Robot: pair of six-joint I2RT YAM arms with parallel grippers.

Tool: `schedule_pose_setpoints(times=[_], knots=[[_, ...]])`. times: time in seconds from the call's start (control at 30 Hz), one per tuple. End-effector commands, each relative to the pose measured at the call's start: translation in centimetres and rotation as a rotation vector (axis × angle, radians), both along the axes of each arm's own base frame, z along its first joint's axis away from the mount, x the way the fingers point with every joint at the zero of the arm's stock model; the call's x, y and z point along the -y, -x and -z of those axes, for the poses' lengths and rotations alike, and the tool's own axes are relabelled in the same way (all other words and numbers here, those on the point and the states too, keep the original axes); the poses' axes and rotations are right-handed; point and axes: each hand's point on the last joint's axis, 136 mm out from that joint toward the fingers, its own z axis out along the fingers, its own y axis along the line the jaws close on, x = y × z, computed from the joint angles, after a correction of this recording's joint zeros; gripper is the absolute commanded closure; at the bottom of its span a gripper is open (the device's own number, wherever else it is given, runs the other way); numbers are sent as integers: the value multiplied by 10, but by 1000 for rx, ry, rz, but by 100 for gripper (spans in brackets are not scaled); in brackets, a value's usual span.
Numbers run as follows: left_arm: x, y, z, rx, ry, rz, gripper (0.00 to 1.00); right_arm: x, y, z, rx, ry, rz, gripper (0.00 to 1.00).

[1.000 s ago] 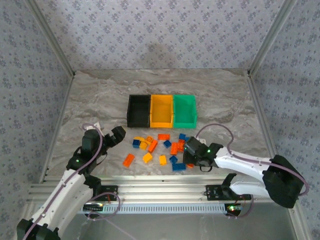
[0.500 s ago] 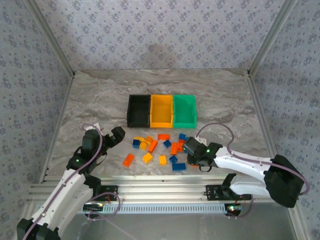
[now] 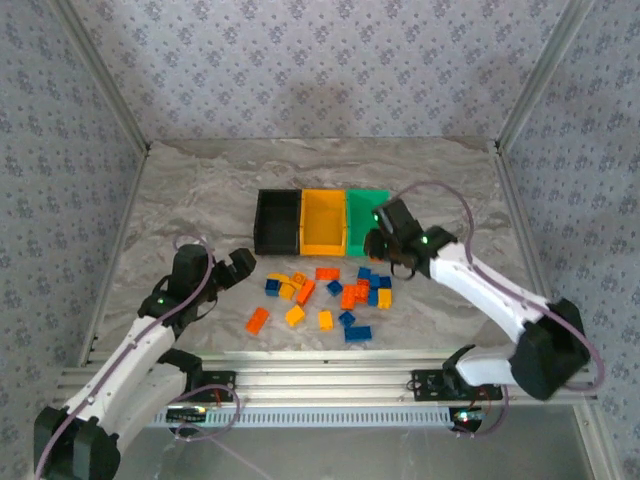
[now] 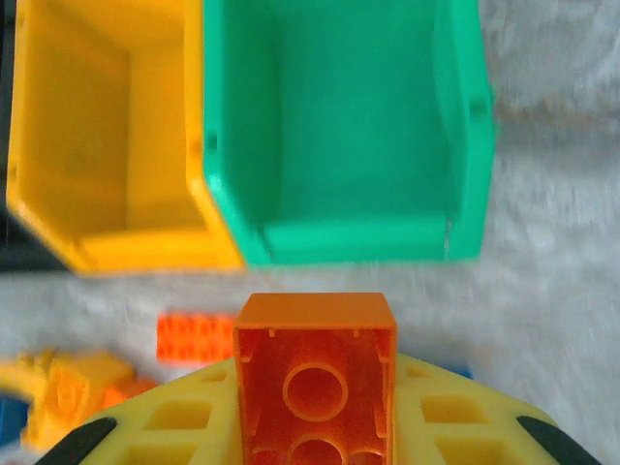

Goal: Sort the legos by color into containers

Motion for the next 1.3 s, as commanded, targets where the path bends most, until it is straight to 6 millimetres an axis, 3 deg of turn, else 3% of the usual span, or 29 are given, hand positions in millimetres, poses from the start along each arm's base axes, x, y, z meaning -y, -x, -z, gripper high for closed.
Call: schedule_pose_setpoints(times=[0.0, 0.03, 0.1, 0.27, 0.43, 0.6, 0.7, 0.87, 0.97, 1.0, 1.07, 1.27], knots=[[5, 4, -1, -30, -39, 62, 1, -3, -42, 9, -3, 48, -44, 69], [6, 4, -1, -32, -42, 71, 1, -2, -51, 19, -24, 64, -36, 69], [7, 5, 1, -41, -48, 77, 1, -4, -75, 18, -18, 82, -21, 68], [8, 6, 10, -77, -73, 96, 1, 0, -107, 40, -40, 121, 24, 64], [11, 8, 21, -117, -103, 127, 1, -2, -118, 57, -86, 126, 47, 53], [18, 7, 23, -132, -129, 168, 7, -5, -124, 45, -39, 95, 67, 34], [23, 7, 21, -136, -157, 199, 7, -11, -118, 25, 4, 65, 61, 26], [36, 13, 21, -137, -268, 279, 7, -23, -88, 6, 72, 39, 22, 20], [47, 13, 28, -150, -311, 327, 15, -27, -70, 0, 100, 21, 6, 19], [51, 11, 31, -157, -324, 337, 17, -24, -60, 8, 84, 30, 2, 19], [58, 7, 41, -173, -358, 359, 19, -24, -49, 6, 96, 24, -2, 19], [71, 3, 61, -188, -457, 392, 22, -12, -32, 2, 110, 32, 4, 18]])
